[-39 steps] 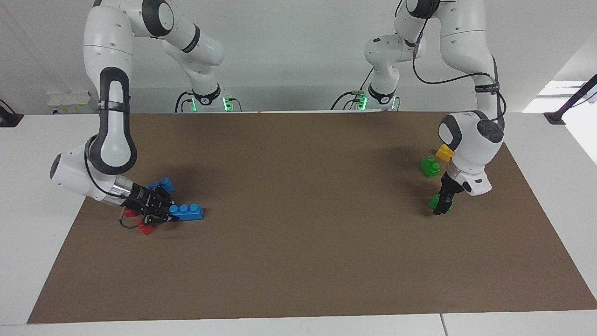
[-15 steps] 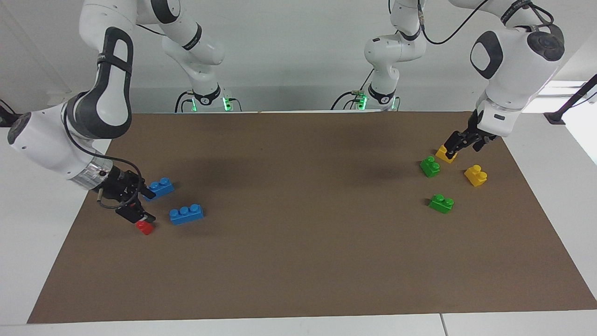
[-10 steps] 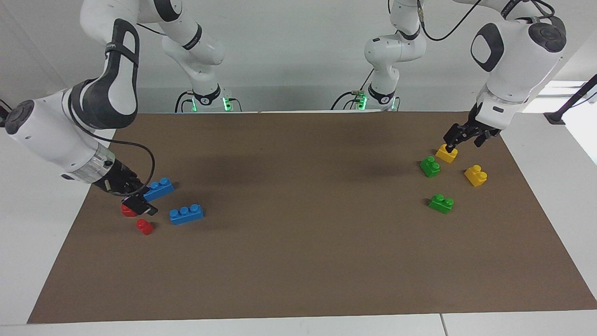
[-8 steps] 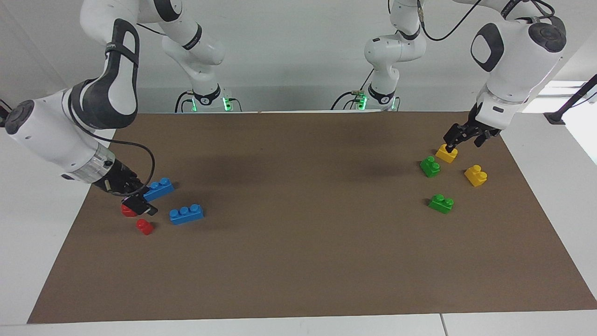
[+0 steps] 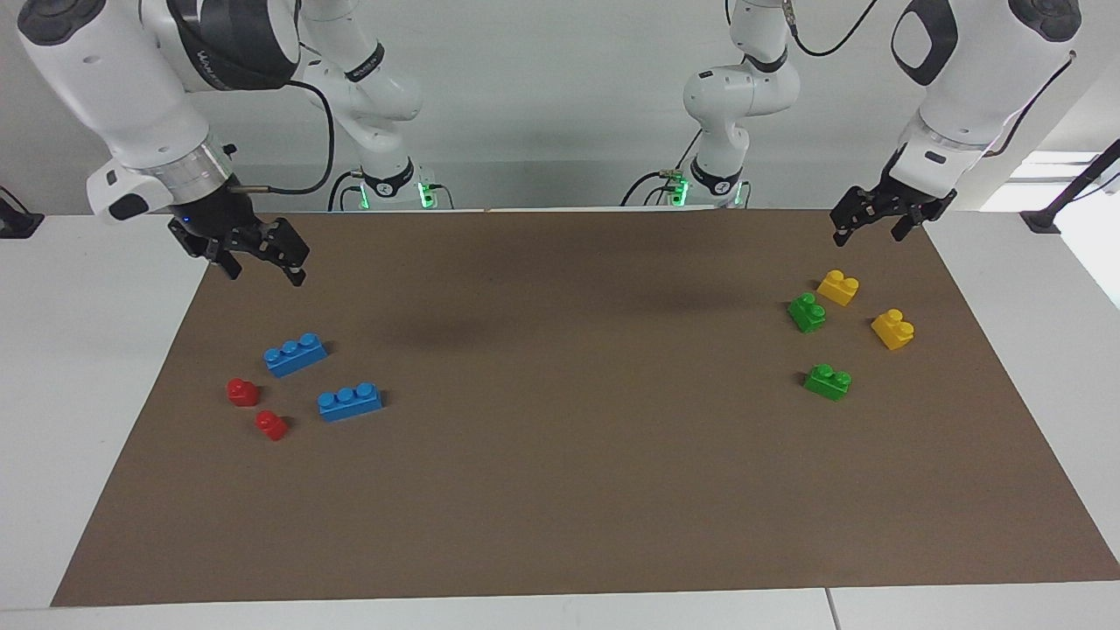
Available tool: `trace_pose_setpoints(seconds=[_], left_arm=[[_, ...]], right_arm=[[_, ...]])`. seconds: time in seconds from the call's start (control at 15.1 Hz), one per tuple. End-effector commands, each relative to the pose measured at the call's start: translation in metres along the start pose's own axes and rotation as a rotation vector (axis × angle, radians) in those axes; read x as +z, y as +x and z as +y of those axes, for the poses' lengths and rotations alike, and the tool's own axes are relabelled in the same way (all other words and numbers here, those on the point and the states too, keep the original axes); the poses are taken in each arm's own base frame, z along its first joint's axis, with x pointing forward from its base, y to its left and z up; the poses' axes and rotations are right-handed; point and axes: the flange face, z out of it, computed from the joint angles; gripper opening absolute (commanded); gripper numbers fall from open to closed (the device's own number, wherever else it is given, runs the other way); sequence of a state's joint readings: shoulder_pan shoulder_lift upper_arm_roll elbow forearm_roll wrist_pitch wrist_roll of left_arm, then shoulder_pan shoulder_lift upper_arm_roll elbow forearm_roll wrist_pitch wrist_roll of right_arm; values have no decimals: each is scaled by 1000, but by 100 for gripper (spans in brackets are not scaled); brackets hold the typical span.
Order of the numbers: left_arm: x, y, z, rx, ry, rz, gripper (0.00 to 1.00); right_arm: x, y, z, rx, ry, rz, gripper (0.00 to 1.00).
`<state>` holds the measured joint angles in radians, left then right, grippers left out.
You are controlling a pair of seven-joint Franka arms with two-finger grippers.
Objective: Remove green block with left arm and hold with right
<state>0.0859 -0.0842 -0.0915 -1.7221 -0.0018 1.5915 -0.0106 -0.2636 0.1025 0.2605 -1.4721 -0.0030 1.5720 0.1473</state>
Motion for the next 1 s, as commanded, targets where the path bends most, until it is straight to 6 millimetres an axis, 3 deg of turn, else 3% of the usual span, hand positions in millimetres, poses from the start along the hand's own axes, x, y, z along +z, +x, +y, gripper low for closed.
trace_pose_setpoints(seconds=[0.0,0.2,0.93], left_arm=[[-10,-8,1,54,-12,-27,100],[-13,-10,0,56,-14,-23,100],[-11,-16,4,57,-11,-20,100]], right_arm=[[-17,-21,8,-87,-42,-9,100],[-31,-39,7,-128,-54,-21,100],[-37,-34,15,-114,-44,10,100]])
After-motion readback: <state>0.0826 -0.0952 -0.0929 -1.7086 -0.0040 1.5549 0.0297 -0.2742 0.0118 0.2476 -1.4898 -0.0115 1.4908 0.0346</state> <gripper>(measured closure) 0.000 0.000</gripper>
